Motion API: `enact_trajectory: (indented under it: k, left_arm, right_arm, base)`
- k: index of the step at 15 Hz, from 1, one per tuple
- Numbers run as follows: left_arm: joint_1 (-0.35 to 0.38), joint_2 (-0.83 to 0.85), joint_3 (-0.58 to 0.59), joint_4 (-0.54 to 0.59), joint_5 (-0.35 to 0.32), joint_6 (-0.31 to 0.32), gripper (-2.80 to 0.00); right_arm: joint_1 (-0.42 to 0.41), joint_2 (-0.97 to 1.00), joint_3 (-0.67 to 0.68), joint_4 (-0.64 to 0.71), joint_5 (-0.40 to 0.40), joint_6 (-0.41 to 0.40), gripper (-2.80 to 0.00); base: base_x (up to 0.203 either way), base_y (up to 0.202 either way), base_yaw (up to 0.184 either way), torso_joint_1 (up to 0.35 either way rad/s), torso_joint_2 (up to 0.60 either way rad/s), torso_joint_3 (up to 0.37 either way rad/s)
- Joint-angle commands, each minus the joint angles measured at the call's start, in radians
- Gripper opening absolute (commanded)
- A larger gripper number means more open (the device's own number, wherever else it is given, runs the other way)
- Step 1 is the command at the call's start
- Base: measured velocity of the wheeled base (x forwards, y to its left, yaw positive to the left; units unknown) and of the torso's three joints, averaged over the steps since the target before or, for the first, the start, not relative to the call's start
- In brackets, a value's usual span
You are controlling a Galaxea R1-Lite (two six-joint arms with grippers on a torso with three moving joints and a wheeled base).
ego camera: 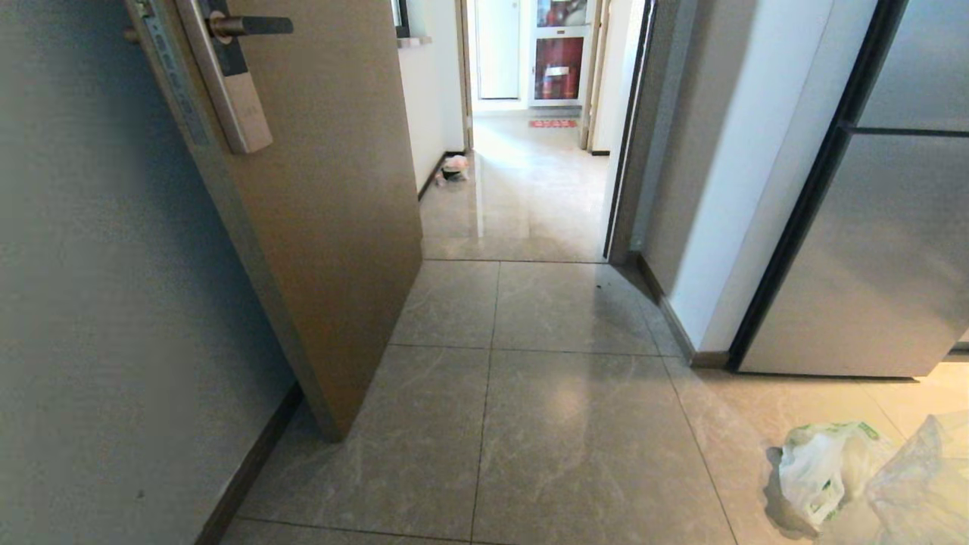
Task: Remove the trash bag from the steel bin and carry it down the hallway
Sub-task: Put the trash bag at the door
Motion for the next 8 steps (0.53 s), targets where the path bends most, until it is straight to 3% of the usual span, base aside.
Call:
enact_trajectory:
  k: [1,8]
  left_arm:
    - [0.000,0.001,0.000,0.000,0.000,-0.001,-2.80]
    - [0.000,0.001,0.000,0.000,0.000,-0.001,-2.80]
  right_arm:
    - [0.000,0.002,0.000,0.000,0.001,-0.001,-2.80]
    - [0.000,0.002,0.000,0.000,0.001,-0.001,-2.80]
  base:
    - [0.194,0.000,-0.003,0.001,0.00,-0.002]
    - [0.193,0.000,0.000,0.002,0.00,0.003]
